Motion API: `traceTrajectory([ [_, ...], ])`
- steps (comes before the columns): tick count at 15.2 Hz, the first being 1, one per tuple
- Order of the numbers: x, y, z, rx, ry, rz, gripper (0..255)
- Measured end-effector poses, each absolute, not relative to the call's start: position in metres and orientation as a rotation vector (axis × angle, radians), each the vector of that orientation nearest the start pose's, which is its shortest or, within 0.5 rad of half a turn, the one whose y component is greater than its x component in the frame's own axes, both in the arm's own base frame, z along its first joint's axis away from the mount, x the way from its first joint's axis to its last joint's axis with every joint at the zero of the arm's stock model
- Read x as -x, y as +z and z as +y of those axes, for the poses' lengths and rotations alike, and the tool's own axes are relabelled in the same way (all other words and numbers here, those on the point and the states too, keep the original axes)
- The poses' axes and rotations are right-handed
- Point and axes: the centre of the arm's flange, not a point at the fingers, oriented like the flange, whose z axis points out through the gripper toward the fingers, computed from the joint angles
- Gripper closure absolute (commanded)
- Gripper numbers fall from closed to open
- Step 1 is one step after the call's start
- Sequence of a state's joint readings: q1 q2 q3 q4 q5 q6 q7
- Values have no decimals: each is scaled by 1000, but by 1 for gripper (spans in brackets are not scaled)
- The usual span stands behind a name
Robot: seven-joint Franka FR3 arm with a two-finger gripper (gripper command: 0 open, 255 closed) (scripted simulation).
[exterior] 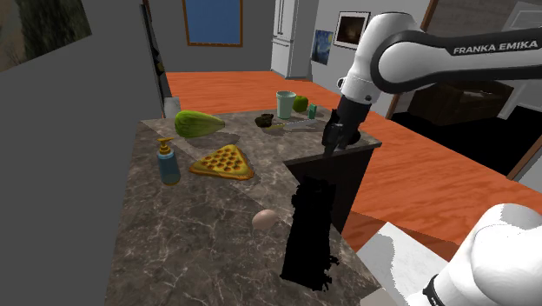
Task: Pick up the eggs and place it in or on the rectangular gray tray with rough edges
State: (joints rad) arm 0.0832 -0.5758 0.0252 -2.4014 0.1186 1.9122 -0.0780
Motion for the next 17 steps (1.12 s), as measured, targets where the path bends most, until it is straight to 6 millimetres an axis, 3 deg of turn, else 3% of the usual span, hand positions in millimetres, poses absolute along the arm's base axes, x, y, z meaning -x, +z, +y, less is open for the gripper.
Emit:
traceTrajectory([
  [7,-417,466,98,2947,-68,-354,0],
  [17,-455,375,186,2818,15,-528,0],
])
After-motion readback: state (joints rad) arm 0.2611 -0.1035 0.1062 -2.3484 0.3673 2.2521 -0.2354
